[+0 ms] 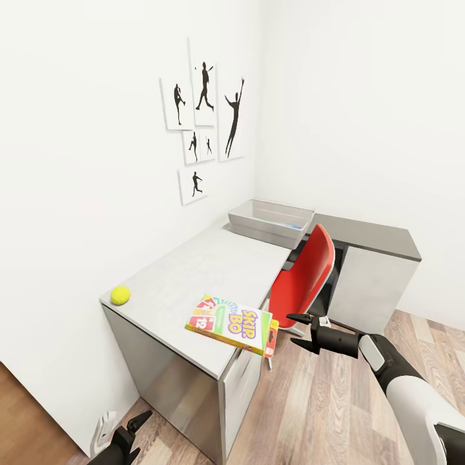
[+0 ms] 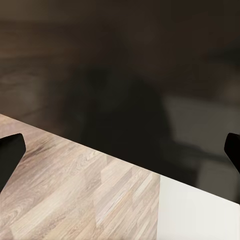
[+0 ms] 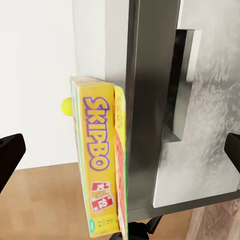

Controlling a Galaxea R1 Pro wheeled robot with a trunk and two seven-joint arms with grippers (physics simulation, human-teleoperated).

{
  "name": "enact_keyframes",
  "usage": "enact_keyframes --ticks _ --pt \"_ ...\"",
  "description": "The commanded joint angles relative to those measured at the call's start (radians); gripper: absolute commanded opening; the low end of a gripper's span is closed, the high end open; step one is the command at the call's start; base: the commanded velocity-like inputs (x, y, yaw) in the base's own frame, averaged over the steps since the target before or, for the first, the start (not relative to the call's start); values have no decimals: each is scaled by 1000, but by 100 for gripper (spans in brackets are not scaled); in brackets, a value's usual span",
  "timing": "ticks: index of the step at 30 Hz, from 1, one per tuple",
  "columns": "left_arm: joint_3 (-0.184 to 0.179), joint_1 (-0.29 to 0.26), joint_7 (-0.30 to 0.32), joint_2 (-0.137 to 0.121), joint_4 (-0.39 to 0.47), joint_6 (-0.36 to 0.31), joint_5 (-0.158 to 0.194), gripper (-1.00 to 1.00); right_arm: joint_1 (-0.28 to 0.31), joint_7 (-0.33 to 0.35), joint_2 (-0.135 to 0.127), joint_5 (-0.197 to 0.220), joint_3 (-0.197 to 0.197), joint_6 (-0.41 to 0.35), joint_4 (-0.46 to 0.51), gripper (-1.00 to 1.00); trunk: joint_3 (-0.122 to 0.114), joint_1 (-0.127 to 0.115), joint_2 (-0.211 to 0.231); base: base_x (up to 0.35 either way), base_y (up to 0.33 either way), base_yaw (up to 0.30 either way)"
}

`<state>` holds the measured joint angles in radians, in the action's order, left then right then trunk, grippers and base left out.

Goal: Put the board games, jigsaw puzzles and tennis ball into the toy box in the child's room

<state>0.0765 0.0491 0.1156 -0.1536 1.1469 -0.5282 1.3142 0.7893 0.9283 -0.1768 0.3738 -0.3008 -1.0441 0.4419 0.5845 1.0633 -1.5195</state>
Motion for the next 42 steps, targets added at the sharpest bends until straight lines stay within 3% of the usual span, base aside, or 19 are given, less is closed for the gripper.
enact_keyframes --ticks 1,15,30,42 --pt "2 0 1 0 1 -6 4 100 1 6 0 -7 -4 -3 0 100 1 0 0 0 0 3" --pt "2 0 1 0 1 -6 3 100 1 4 0 -9 -4 -3 -1 100 1 0 0 0 0 7" --pt "1 0 1 0 1 -6 3 100 1 -19 1 -7 -4 -3 -14 100 -1 0 0 0 0 169" --pt "1 0 1 0 1 -6 3 100 2 -25 2 -7 -4 -3 -22 100 -1 0 0 0 0 50"
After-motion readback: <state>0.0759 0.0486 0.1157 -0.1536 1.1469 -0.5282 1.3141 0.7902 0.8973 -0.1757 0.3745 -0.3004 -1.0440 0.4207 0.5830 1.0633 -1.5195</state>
